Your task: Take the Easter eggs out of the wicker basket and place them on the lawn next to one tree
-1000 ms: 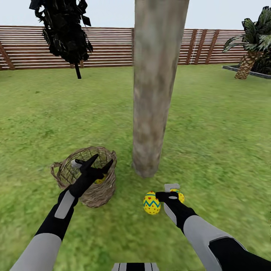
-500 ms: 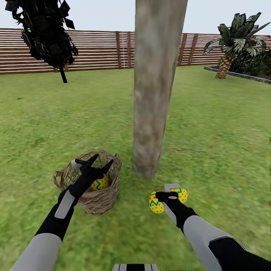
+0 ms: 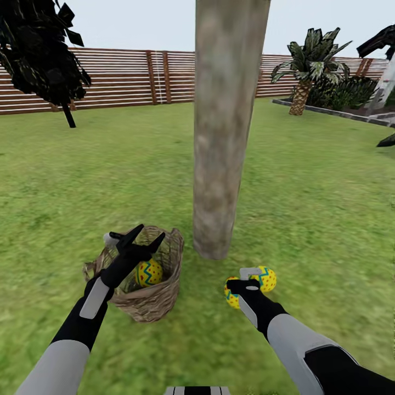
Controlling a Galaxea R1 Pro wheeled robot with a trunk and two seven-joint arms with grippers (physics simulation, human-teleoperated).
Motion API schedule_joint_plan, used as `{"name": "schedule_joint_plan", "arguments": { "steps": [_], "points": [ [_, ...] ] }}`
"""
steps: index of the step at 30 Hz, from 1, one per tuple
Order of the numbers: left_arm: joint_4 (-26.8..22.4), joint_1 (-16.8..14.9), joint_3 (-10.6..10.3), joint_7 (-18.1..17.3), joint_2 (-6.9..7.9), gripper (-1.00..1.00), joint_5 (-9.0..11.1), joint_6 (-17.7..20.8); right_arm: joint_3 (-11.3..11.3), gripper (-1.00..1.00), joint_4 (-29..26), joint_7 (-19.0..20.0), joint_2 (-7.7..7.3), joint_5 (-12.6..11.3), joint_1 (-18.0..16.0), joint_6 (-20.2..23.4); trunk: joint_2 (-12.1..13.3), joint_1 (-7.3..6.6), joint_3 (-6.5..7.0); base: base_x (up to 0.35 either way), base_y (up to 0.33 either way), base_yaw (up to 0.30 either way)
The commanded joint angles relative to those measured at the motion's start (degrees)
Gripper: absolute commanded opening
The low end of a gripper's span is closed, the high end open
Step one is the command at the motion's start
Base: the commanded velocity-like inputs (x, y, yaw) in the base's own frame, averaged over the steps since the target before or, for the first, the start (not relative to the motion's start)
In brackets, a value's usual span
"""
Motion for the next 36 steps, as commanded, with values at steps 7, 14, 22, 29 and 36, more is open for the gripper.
{"name": "schedule_joint_plan", "arguments": {
  "steps": [7,14,22,29,36],
  "points": [
    [0.06,-0.01,-0.04,-0.02,0.03,1.00,0.29,0.43,0.48,1.00,-0.09,-0.40,-0.02,-0.59,-0.03,0.31,-0.02,-0.01,0.38,0.000,0.344,-0.229],
    [0.06,-0.01,-0.04,-0.02,-0.01,1.00,0.29,0.35,0.49,1.00,-0.09,-0.49,-0.03,-0.59,-0.03,0.31,-0.02,-0.01,0.79,0.000,0.279,-0.223],
    [0.08,-0.01,-0.04,-0.02,-0.06,1.00,0.29,0.34,0.16,1.00,-0.15,-0.66,-0.04,-0.65,-0.03,0.31,0.00,-0.04,1.05,0.000,0.012,-0.026],
    [-0.28,-0.01,-0.10,0.00,-0.06,1.00,0.25,0.42,-0.08,1.00,-7.82,-0.67,-0.19,-1.01,-0.03,3.92,0.09,-0.22,2.60,0.000,0.000,0.000],
    [-0.32,-0.01,-0.04,0.07,-0.01,1.00,0.28,0.43,-0.12,1.00,-17.11,-0.67,-0.22,-1.11,-0.03,17.91,0.18,-0.40,4.15,0.000,0.000,0.000]
  ]
}}
